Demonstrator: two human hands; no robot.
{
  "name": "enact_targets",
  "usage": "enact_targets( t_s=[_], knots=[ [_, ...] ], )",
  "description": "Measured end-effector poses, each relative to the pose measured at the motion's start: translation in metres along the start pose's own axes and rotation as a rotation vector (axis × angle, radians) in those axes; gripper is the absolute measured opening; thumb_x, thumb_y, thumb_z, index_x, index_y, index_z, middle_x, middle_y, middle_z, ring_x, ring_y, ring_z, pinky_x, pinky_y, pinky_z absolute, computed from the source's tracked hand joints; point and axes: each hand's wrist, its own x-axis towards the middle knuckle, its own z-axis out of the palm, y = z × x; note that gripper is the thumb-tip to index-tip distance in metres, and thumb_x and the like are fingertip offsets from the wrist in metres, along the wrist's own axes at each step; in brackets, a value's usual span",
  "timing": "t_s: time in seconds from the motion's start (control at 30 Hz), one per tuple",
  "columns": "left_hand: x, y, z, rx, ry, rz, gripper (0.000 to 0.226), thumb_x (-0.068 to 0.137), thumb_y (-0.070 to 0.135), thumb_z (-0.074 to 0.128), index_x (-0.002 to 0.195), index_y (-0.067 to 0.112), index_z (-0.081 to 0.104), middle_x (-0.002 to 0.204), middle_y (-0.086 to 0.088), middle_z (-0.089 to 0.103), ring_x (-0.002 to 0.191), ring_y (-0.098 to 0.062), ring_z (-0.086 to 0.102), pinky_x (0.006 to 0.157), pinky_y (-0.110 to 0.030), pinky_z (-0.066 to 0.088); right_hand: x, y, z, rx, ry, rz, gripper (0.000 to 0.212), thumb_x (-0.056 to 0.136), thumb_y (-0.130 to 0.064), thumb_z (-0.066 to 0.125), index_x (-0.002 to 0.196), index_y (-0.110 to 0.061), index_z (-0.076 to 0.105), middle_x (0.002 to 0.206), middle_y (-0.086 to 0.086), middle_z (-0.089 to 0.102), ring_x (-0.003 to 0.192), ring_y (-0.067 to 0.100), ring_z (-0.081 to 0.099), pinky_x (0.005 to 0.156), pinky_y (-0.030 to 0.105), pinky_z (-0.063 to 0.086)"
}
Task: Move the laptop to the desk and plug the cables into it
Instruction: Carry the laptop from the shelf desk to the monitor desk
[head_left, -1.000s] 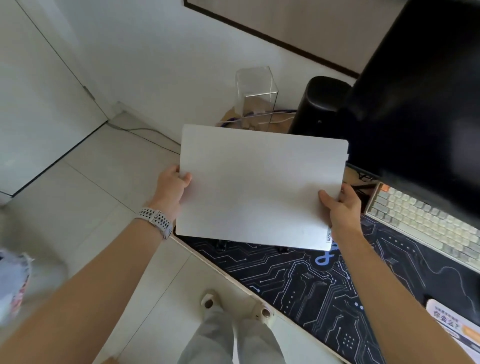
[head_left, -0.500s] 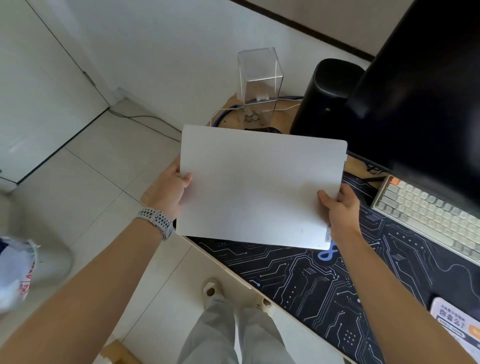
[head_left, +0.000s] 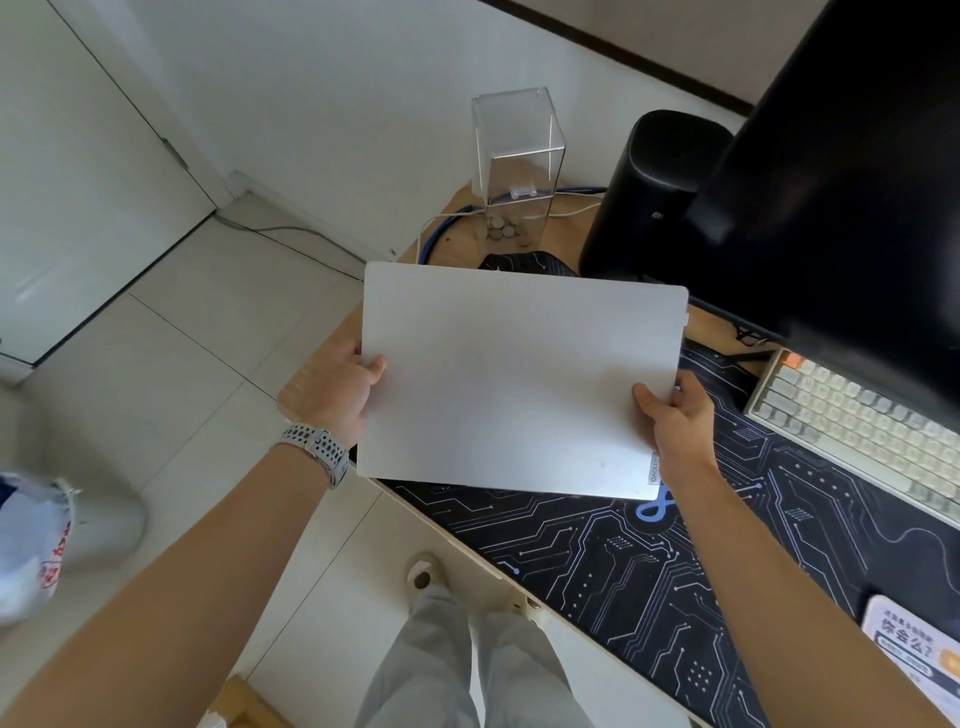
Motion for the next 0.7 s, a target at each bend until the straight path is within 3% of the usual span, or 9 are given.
enact_targets(
  t_s=[0.17, 0.5, 0.7],
  knots=[
    [0.012, -0.010, -0.005, 0.041, 0.023, -0.008, 0.018, 0.091, 0.019, 0.056, 0.096, 0.035, 0.061, 0.113, 0.000, 0.068, 0.110, -0.026, 0.061, 0.098, -0.054, 0.046, 0.003, 0.000, 0.001, 0.005, -0.005, -0.002, 0.025, 0.086, 0.002, 0.062, 0.100, -0.018, 0.058, 0.094, 0.000, 0.069, 0.088, 0.017, 0.067, 0.075, 0.028, 0.054],
    [0.019, -0.013, 0.005, -0.013, 0.053, -0.036, 0.019, 0.095, 0.015, 0.053, 0.095, 0.032, 0.061, 0.112, -0.001, 0.067, 0.107, -0.024, 0.061, 0.097, -0.050, 0.047, 0.007, 0.004, 0.002, -0.014, 0.010, -0.010, 0.025, 0.088, 0.002, 0.060, 0.109, -0.012, 0.055, 0.093, -0.002, 0.067, 0.082, 0.009, 0.066, 0.063, 0.014, 0.053],
    [0.026, -0.016, 0.006, 0.027, 0.062, -0.048, 0.013, 0.095, 0.018, 0.053, 0.099, 0.029, 0.059, 0.109, 0.000, 0.066, 0.106, -0.023, 0.061, 0.097, -0.047, 0.046, 0.011, 0.012, 0.001, -0.054, 0.019, 0.004, 0.026, 0.088, -0.001, 0.061, 0.111, -0.011, 0.056, 0.098, 0.003, 0.068, 0.089, 0.017, 0.066, 0.074, 0.026, 0.052]
  ],
)
